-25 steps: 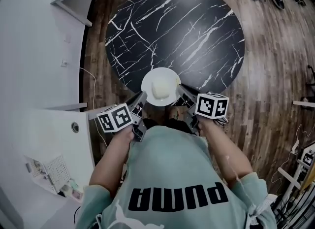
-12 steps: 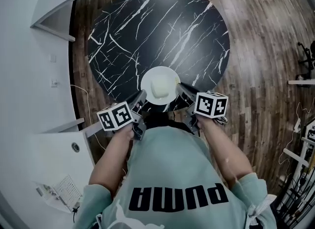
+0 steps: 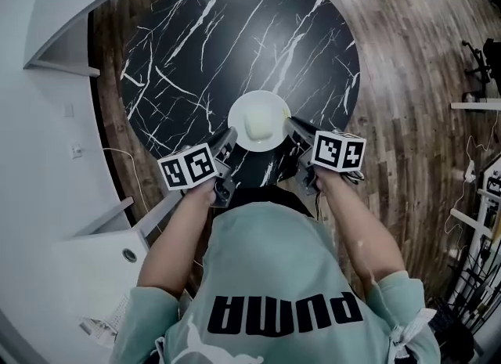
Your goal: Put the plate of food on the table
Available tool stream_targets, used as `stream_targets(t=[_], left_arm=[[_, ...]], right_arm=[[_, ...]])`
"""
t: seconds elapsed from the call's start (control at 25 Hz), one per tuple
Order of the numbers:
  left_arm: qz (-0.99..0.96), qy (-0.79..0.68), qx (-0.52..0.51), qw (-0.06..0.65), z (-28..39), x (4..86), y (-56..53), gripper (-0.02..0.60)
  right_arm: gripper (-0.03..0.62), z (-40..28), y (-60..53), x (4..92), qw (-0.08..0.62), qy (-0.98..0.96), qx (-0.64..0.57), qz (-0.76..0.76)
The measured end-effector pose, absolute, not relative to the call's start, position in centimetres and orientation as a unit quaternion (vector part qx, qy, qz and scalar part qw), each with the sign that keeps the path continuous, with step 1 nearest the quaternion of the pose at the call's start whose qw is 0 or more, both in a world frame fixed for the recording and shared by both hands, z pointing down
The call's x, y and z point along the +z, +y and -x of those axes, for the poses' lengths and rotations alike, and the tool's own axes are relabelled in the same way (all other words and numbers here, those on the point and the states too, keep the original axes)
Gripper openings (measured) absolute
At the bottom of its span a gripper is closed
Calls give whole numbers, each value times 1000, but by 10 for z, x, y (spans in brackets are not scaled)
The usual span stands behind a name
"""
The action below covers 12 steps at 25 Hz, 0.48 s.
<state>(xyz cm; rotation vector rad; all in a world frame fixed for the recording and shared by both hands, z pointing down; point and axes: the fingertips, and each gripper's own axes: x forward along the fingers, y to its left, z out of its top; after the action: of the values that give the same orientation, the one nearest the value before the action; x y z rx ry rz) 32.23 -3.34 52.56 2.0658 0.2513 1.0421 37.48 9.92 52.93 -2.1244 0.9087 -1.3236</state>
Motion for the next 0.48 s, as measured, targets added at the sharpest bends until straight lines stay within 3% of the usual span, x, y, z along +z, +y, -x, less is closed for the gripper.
stream_targets(t=[0.48], left_arm=[[-797, 129, 455, 377, -371, 564, -31, 35]], right_arm=[[41, -414, 104, 567, 248, 264, -503, 785]])
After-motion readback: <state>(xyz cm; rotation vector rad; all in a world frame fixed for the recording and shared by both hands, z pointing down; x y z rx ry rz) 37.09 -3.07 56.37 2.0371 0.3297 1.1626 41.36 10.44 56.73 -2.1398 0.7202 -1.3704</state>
